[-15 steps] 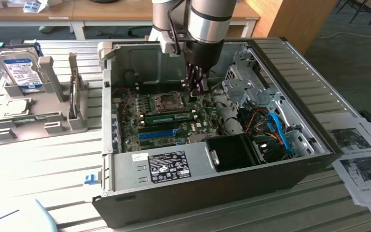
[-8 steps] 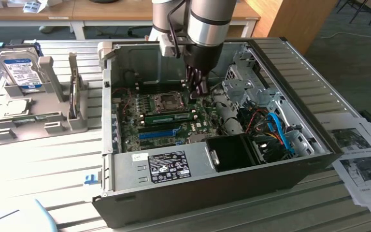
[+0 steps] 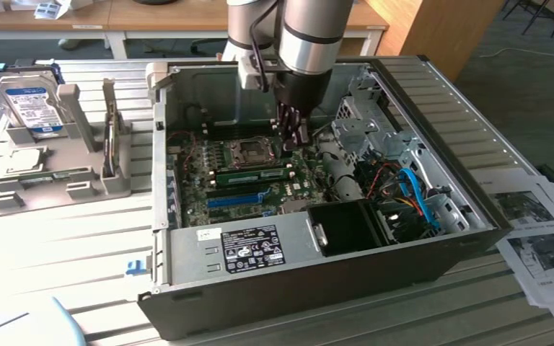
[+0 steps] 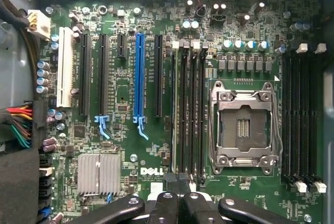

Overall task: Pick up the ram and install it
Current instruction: 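Press down the ram until it locks into place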

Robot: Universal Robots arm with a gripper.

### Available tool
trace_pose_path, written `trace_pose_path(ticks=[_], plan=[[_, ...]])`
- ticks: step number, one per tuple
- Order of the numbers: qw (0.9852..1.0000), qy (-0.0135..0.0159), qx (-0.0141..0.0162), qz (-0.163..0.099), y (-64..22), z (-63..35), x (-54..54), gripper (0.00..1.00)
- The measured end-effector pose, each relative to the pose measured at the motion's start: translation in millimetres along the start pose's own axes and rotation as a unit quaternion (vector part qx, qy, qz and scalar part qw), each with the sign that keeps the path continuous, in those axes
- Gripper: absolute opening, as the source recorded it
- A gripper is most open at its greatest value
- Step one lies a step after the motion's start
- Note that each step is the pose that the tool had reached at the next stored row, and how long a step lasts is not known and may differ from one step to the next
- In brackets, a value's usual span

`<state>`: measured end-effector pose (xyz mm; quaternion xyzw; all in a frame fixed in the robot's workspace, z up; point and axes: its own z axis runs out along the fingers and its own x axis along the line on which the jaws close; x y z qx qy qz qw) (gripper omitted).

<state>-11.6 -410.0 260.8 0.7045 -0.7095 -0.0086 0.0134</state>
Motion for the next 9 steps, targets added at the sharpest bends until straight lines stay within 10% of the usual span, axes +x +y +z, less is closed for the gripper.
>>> trace_pose_path(ticks=[9], plan=[[1.0, 0.0, 0.0, 0.0, -0.2, 7.7, -0.1, 0.09]])
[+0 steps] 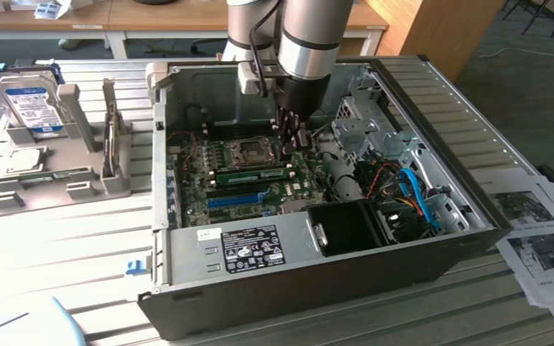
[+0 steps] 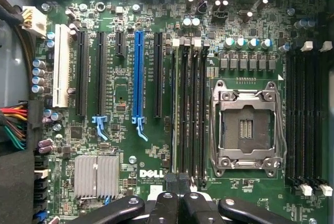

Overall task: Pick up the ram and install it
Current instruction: 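Press down the ram until it locks into place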

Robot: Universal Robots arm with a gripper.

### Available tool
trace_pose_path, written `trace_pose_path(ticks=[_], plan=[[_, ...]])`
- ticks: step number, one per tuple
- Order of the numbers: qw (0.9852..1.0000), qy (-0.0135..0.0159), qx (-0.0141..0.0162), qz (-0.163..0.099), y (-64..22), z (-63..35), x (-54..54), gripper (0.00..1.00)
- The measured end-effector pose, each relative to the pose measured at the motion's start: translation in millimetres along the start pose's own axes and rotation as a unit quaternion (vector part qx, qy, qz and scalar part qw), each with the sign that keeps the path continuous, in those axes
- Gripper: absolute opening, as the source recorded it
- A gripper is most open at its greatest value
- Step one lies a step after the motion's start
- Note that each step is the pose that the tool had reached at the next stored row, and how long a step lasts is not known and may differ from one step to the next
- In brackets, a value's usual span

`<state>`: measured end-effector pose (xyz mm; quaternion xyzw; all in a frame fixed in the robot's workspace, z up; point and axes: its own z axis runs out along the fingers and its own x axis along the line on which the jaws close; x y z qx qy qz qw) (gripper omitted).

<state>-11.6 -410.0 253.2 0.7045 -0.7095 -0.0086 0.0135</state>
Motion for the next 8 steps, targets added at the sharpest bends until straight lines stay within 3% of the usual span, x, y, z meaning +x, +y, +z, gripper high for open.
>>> trace_pose_path(ticks=[8], plan=[[1.0, 0.0, 0.0, 0.0, -0.2, 6.5, -0.1, 0.09]])
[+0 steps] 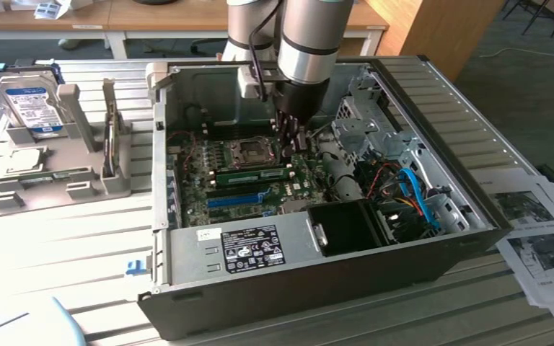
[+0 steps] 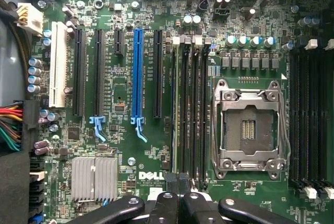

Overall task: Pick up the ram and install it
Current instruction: 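Press down the ram until it locks into place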

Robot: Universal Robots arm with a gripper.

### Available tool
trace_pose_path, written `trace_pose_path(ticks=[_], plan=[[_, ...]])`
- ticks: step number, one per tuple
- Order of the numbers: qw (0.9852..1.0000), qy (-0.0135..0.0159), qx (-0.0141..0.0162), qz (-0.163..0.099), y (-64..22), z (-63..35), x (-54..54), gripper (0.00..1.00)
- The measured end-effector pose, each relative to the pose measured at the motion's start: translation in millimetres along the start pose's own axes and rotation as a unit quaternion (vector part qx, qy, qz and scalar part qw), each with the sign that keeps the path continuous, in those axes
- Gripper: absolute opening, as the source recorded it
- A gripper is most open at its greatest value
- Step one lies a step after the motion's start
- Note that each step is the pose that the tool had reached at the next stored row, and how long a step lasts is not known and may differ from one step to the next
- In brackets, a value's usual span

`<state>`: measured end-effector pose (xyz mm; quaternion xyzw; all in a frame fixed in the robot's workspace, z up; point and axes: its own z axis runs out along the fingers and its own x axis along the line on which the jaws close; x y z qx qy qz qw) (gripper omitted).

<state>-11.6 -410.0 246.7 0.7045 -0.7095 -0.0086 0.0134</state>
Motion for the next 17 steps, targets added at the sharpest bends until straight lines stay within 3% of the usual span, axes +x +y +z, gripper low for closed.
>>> trace_pose_path(ticks=[11, 17], plan=[[1.0, 0.0001, 0.0, 0.0, -0.2, 3.7, 0.0, 0.09], [1.0, 0.0001, -0.0006, 0.0, -8.4, 3.4, 0.0, 0.09]])
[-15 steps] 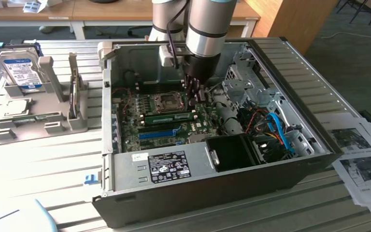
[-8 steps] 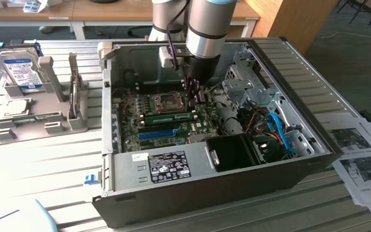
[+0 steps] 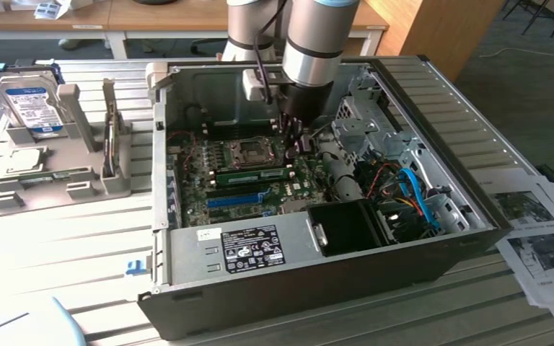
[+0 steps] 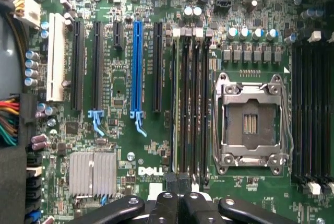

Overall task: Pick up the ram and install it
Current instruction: 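Press down the ram until it locks into place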

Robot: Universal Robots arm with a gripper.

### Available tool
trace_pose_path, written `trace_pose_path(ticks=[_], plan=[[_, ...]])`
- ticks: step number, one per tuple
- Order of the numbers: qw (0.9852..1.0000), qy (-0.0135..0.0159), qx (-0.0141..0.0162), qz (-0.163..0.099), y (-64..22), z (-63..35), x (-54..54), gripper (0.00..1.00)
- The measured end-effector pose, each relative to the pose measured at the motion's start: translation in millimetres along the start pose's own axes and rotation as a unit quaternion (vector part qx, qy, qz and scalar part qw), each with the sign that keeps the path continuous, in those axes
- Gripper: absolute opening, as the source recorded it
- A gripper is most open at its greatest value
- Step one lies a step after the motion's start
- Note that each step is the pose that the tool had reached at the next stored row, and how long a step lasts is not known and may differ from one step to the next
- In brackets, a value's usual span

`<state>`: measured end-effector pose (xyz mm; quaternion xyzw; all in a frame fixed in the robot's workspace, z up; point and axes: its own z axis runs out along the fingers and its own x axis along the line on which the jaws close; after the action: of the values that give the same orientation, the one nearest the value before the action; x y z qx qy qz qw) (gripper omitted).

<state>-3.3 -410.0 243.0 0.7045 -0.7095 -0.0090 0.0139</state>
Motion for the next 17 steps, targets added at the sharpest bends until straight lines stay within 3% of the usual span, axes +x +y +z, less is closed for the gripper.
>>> trace_pose_path(ticks=[9, 17], plan=[[1.0, 0.0, -0.0001, 0.0, -4.2, 0.0, -0.1, 0.09], [1.0, -0.0001, 0.0, 0.0, -4.6, 8.2, -0.1, 0.09]])
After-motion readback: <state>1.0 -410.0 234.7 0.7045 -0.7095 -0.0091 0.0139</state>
